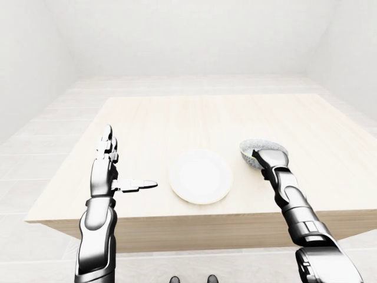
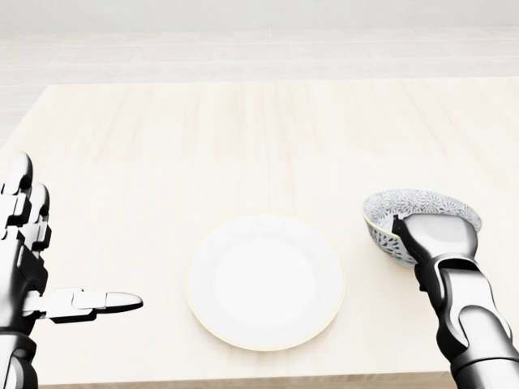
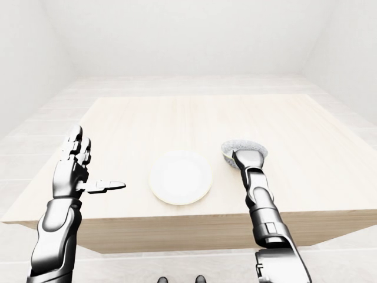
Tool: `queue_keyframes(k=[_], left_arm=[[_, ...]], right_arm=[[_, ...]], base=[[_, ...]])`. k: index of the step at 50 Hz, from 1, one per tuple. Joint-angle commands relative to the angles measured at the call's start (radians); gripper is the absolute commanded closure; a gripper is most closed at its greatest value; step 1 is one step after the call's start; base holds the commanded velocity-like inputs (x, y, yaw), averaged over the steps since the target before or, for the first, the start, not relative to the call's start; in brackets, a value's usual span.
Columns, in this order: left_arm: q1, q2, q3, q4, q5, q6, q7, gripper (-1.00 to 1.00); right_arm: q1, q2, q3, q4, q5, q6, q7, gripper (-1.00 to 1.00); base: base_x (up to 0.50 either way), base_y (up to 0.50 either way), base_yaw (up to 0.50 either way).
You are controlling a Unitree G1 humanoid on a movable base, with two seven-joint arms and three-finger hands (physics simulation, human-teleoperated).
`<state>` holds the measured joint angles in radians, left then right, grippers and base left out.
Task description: Put the bowl on the plate.
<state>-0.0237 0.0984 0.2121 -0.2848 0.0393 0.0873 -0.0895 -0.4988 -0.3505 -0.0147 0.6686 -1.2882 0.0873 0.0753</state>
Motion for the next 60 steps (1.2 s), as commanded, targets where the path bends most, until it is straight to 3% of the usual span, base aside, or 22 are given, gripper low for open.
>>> queue_keyframes(k=[1, 15, 34, 46, 60], left_arm=[[0.0, 0.001, 0.002, 0.002, -0.001, 0.0, 0.001, -1.0], [0.012, 0.0, 0.009, -0.016, -0.006, 0.0, -0.006, -1.0], [0.007, 0.003, 0.013, -0.007, -0.01, 0.0, -0.005, -1.0], [0.011, 0.003, 0.016, -0.011, -0.009, 0.0, -0.006, -1.0], [0.007, 0.006, 0.021, -0.004, -0.006, 0.0, -0.007, -1.0]], right_arm=[[0.038, 0.003, -0.021, -0.141, 0.004, 0.0, 0.069, 0.47], [0.114, 0.025, -0.049, -0.366, -0.043, 0.0, 0.175, 0.44], [0.299, 0.091, -0.085, -0.852, -0.096, 0.0, 0.376, 0.47], [0.375, 0.176, -0.069, -1.049, -0.116, 0.0, 0.419, 0.57], [0.387, 0.247, -0.017, -1.126, -0.122, 0.0, 0.427, 0.49]], base=[[0.0, 0.0, 0.0], [0.0, 0.0, 0.0], [0.0, 0.0, 0.0], [0.0, 0.0, 0.0], [0.0, 0.0, 0.0]])
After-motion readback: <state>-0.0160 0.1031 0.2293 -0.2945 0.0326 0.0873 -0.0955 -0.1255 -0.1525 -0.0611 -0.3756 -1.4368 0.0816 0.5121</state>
